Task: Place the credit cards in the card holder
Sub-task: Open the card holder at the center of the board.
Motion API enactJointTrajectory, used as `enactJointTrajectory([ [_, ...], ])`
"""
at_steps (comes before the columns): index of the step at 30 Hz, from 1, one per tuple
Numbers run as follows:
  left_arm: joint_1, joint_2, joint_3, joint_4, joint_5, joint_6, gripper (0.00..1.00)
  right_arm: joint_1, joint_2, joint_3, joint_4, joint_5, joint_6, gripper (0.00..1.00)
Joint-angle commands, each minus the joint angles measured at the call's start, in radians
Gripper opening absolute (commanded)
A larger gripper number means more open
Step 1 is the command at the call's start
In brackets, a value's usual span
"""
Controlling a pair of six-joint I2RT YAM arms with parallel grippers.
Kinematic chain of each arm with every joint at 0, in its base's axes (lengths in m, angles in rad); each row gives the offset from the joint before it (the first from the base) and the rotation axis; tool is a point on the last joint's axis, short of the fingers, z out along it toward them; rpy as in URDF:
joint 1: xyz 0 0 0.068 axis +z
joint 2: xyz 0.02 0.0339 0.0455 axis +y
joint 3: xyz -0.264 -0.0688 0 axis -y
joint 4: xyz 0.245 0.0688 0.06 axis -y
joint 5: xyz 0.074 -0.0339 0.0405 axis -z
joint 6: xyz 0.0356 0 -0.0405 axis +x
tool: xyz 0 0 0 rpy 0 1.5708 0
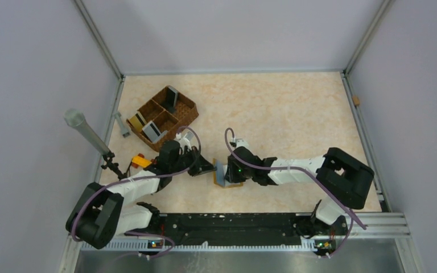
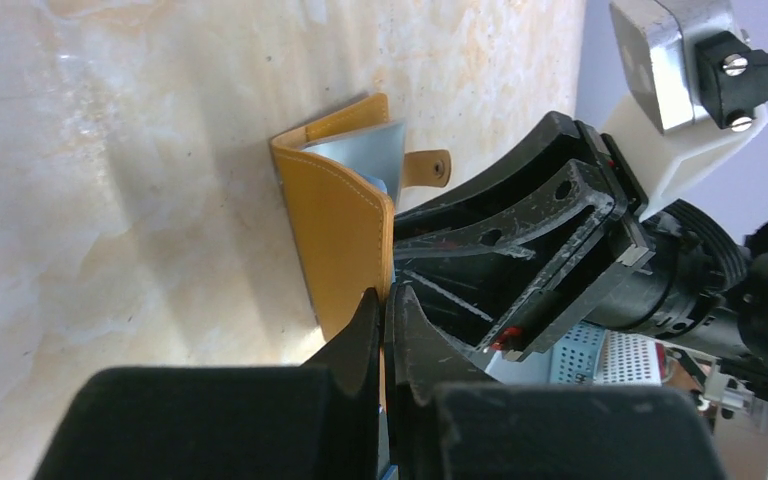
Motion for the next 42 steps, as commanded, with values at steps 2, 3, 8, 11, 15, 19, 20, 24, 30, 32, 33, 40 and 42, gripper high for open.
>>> enactJointTrajectory([
  [2, -0.002, 0.067, -0.016, 0.217, 0.082, -0.083, 0.00, -0.022, 0.067, -0.060, 0.147, -0.097, 0.016, 0.19],
  [3, -0.003, 0.073, -0.012, 0.223, 0.083, -0.084, 0.00, -0.023, 0.072, -0.063, 0.155, -0.096, 0.013, 0.19],
  [8, -0.003, 0.059, 0.039, 0.080, 0.022, -0.020, 0.00, -0.032, 0.052, -0.070, 0.137, -0.090, 0.010, 0.19],
  [11, -0.003, 0.014, 0.101, -0.172, -0.094, 0.072, 0.00, -0.032, -0.011, -0.050, 0.039, -0.026, -0.013, 0.19],
  [15, -0.003, -0.037, 0.146, -0.306, -0.173, 0.123, 0.00, -0.044, -0.123, -0.033, -0.105, 0.066, -0.042, 0.25],
  [19, -0.003, -0.050, 0.152, -0.328, -0.167, 0.111, 0.00, -0.053, -0.224, -0.028, -0.177, 0.116, -0.055, 0.33],
  [20, -0.002, -0.050, 0.151, -0.325, -0.163, 0.104, 0.00, -0.053, -0.242, -0.025, -0.183, 0.122, -0.055, 0.34],
  [24, -0.003, -0.061, 0.171, -0.345, -0.160, 0.092, 0.00, -0.053, -0.276, -0.020, -0.187, 0.133, -0.046, 0.42],
  [30, -0.005, -0.074, 0.329, -0.616, -0.262, 0.222, 0.00, -0.069, -0.258, -0.024, -0.226, 0.189, -0.014, 0.43],
  [32, -0.004, -0.057, 0.387, -0.700, -0.287, 0.264, 0.00, -0.077, -0.270, -0.035, -0.207, 0.183, -0.012, 0.44],
  [33, -0.006, -0.050, 0.412, -0.731, -0.296, 0.281, 0.00, -0.080, -0.277, -0.042, -0.197, 0.180, -0.012, 0.45],
  [40, -0.085, 0.034, 0.588, -0.936, -0.465, 0.345, 0.00, -0.113, -0.317, -0.097, -0.147, 0.167, -0.029, 0.45],
  [42, -0.123, 0.080, 0.641, -0.992, -0.521, 0.348, 0.00, -0.122, -0.332, -0.113, -0.135, 0.166, -0.034, 0.45],
])
